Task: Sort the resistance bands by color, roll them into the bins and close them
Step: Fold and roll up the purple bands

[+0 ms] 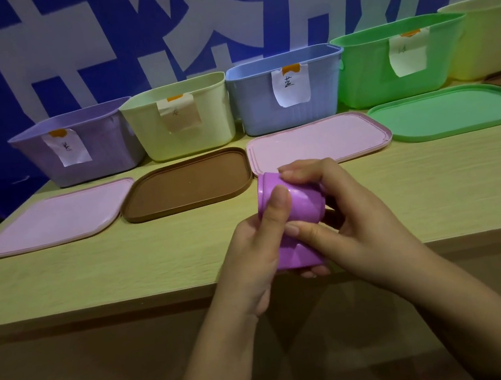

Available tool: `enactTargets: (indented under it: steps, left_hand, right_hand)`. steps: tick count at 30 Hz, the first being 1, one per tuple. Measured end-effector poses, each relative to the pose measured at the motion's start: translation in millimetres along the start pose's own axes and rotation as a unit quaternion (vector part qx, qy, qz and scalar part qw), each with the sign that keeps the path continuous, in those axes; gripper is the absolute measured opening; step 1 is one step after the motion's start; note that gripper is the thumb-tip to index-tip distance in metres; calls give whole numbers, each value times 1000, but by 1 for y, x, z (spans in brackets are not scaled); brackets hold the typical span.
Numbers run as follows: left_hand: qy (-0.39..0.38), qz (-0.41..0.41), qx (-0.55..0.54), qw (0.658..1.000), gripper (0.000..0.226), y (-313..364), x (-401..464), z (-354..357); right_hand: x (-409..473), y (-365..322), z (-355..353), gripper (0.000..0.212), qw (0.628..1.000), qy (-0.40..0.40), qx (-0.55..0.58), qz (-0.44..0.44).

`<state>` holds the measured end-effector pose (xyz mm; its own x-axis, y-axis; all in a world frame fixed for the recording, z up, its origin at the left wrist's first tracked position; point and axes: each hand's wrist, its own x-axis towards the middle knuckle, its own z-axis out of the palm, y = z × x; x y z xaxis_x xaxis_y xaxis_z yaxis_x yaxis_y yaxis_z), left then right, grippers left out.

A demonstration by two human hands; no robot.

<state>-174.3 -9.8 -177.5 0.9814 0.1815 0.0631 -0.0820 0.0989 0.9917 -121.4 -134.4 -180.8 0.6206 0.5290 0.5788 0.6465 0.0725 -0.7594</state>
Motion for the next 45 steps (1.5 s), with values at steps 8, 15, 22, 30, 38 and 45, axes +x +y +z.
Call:
enactTargets:
  steps: [8, 15, 22, 30, 38, 45]
  left_hand:
    - [-46, 31, 30, 998, 49, 11, -2, -3]
    - [-81, 53, -10, 995, 42, 12, 2, -16]
    - [-137, 34, -8, 990, 56, 16, 2, -26]
    - [-49, 47, 56, 996, 44, 10, 5, -27]
    - [-35, 37, -77, 996, 25, 13, 0, -26]
    - [-43, 28, -180, 982, 34, 12, 0, -27]
  right_hand:
    - [9, -4, -24, 48, 961, -70, 224, 143]
    - [19, -11, -11, 40, 965, -18, 216, 148]
    - [14, -16, 0, 39, 973, 49, 194, 115]
    - [18, -12, -3, 41, 969, 105, 200, 99]
    - [15, -15, -2, 37, 984, 72, 150, 70]
    - [12, -16, -4, 39, 995, 33, 81, 38]
